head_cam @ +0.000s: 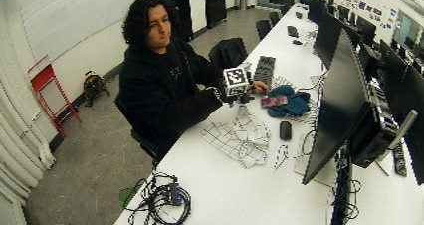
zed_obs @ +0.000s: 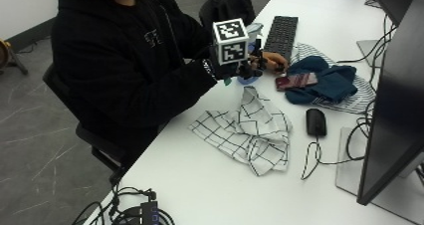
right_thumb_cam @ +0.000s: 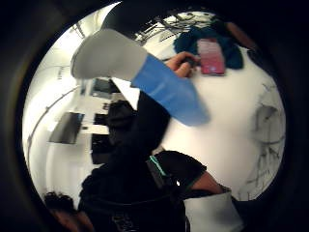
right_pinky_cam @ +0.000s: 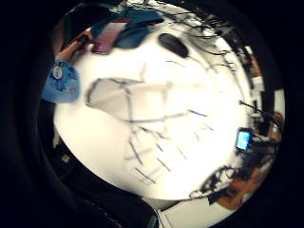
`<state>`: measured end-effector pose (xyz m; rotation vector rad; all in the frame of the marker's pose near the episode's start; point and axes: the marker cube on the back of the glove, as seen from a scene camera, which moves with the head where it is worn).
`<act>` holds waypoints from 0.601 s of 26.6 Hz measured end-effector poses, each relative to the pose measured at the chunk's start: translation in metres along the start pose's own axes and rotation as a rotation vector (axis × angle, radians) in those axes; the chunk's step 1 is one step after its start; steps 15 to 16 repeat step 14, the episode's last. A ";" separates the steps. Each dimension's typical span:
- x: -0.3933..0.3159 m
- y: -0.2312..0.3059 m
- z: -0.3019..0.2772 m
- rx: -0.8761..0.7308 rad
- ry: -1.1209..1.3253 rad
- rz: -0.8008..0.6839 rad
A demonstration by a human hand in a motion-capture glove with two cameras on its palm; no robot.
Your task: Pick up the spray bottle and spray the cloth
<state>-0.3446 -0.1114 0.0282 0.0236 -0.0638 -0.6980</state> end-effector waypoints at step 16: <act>0.002 0.086 -0.026 -0.005 0.215 -0.018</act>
